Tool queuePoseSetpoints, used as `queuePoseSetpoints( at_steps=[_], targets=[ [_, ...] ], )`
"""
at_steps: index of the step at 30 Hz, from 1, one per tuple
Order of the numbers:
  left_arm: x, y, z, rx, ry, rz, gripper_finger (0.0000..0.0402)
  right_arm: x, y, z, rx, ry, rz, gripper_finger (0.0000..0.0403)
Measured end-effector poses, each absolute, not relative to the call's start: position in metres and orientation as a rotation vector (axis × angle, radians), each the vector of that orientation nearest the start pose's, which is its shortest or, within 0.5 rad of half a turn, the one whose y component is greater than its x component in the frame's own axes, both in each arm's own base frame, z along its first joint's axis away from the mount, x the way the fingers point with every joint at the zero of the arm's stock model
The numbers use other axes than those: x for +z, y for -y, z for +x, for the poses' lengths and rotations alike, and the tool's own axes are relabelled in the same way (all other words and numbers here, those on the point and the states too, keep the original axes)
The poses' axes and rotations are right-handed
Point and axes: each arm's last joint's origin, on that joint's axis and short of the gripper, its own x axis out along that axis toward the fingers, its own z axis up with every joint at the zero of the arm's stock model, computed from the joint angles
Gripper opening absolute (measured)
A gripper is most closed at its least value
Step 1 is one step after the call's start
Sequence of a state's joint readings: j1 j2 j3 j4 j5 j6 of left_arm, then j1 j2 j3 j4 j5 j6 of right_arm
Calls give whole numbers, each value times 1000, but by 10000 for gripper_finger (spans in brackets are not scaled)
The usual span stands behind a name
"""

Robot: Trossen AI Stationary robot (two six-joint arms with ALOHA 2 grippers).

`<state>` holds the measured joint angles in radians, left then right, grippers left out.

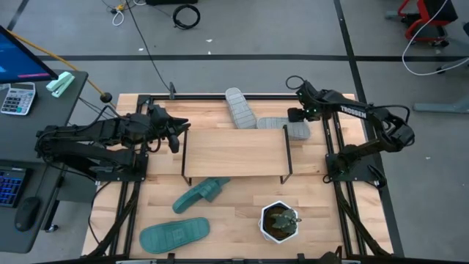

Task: Pick and place slides into the shelf
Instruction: Put the right gray slide on the shelf

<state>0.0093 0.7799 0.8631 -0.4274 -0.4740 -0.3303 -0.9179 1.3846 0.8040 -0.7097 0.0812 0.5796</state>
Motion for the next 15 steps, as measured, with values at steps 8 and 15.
queuePoseSetpoints(
  at_steps=[8, 15],
  targets=[
    [338, -15, 159, 529, -255, -244, 103, 186, 197, 132, -1173, -973, 988, 180],
    [336, -15, 159, 534, -262, -262, 103, 186, 203, 123, -1161, -947, 1047, 208]
  ],
)
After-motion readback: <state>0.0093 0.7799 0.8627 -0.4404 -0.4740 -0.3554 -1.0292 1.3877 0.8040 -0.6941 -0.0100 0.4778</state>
